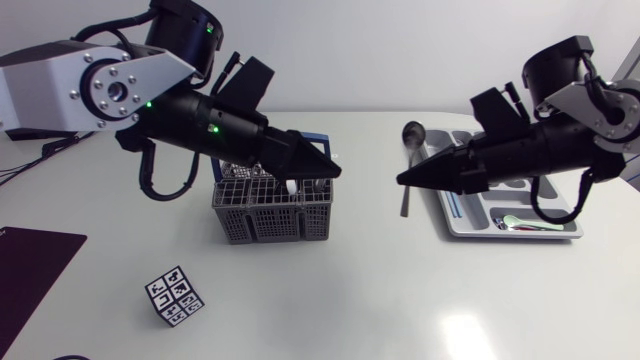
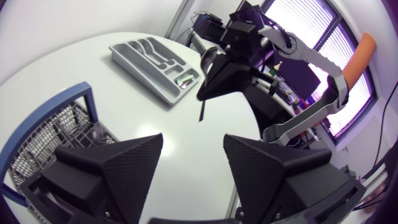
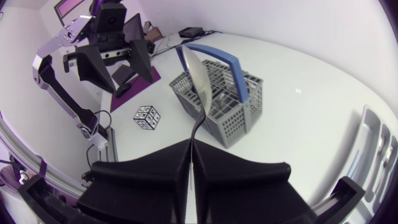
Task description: Transfer all utensils from the basket to the drawer tray.
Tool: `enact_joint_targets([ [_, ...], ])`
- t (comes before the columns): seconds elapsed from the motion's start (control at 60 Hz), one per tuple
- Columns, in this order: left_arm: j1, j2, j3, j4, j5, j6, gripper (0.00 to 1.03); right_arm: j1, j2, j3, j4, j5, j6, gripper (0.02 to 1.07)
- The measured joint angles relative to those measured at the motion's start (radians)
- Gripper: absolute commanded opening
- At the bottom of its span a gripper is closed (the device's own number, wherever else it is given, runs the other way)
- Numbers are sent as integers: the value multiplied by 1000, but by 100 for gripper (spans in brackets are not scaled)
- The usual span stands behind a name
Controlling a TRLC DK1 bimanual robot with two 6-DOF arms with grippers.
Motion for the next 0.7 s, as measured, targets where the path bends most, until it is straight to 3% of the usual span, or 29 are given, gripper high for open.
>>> enact_joint_targets([
  [0.15,66,-44,-5,-44,-90,105,85,-156,77,102,-179,67,-264,8],
  [0.333,92,-113,-70,-60,-227,219,89,-337,209,180,-283,203,-580,8],
  [0.517,114,-153,-132,-63,-285,278,90,-457,317,201,-283,361,-803,8],
  [0.7,170,-171,-153,-63,-291,311,91,-531,381,201,-124,542,-953,8],
])
